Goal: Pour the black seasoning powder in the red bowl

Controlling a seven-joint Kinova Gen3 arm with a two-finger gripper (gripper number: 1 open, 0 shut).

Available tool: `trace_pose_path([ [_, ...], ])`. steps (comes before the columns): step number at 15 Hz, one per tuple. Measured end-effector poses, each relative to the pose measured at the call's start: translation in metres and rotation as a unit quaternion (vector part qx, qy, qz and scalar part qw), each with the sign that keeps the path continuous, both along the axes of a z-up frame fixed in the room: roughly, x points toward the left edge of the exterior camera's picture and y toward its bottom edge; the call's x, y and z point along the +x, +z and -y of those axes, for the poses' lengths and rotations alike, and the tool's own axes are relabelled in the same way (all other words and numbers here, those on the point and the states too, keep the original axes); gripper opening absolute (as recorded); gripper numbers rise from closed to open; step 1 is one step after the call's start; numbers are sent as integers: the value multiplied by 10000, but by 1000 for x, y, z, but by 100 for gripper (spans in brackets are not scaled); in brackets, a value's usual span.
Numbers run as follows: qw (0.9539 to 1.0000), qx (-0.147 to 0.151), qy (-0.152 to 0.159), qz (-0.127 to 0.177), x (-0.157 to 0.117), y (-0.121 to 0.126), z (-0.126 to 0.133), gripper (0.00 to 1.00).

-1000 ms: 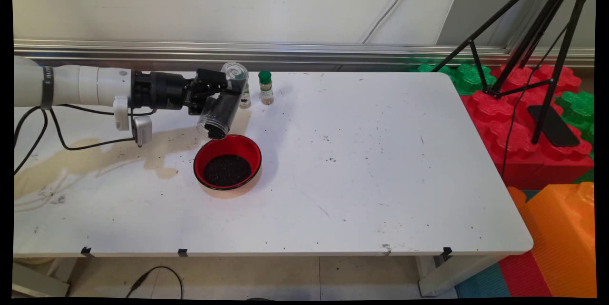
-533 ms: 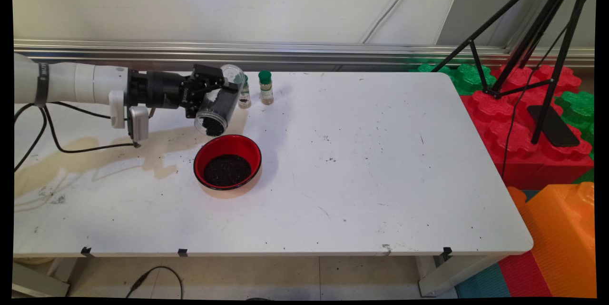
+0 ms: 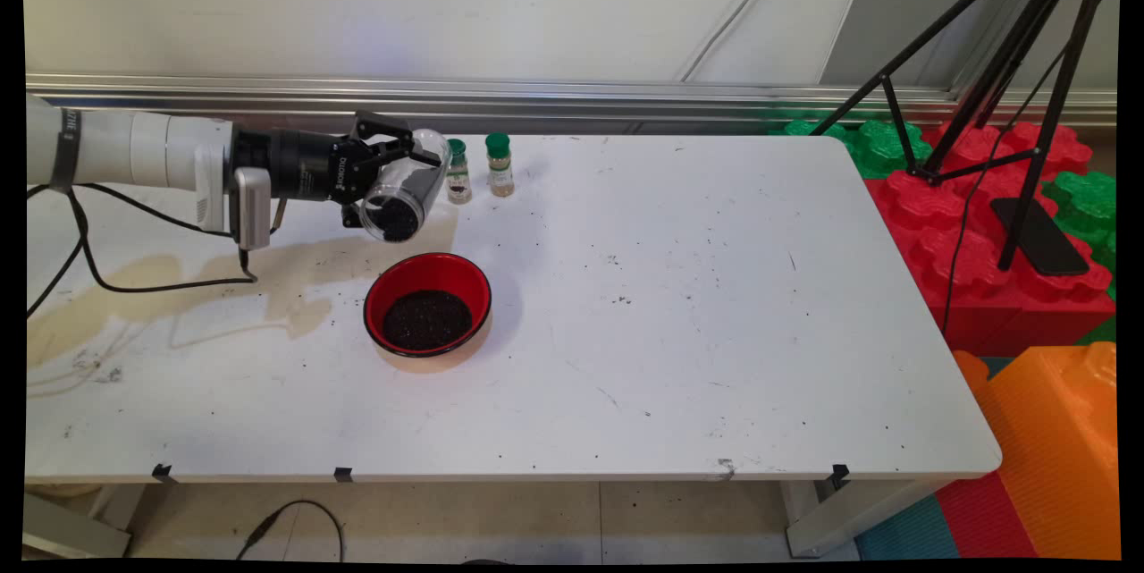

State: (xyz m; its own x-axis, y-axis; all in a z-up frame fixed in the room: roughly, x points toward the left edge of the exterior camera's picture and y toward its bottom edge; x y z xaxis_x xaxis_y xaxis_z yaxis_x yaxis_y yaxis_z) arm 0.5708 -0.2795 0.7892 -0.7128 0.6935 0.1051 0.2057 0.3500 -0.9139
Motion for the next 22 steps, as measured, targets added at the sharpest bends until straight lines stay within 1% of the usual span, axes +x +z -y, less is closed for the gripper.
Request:
trace_pose_path([
  [2,9988,343,184,-291,2,2,1,0],
  [3,9972,532,279,-447,2,3,1,0],
  [4,9944,746,398,-631,3,5,2,0],
  [5,9922,881,472,-747,3,5,2,0],
  [7,9845,1227,667,-1058,4,8,4,0],
  [8,9817,1333,728,-1153,4,9,5,0],
  [9,9766,1492,821,-1314,5,10,5,0],
  [10,9730,1590,883,-1418,5,11,6,0],
  [11,9670,1745,976,-1580,5,13,7,0],
  [14,9432,2241,1279,-2092,6,19,8,0],
  [15,9377,2338,1339,-2196,7,21,9,0],
  [16,9286,2486,1430,-2353,7,23,9,0],
  [17,9224,2582,1491,-2456,8,24,9,0],
  [18,9128,2718,1584,-2606,8,27,9,0],
  [20,8897,3012,1809,-2917,10,32,10,0],
  [21,8799,3124,1902,-3033,11,34,10,0],
  [22,8684,3248,2007,-3165,13,36,10,0],
])
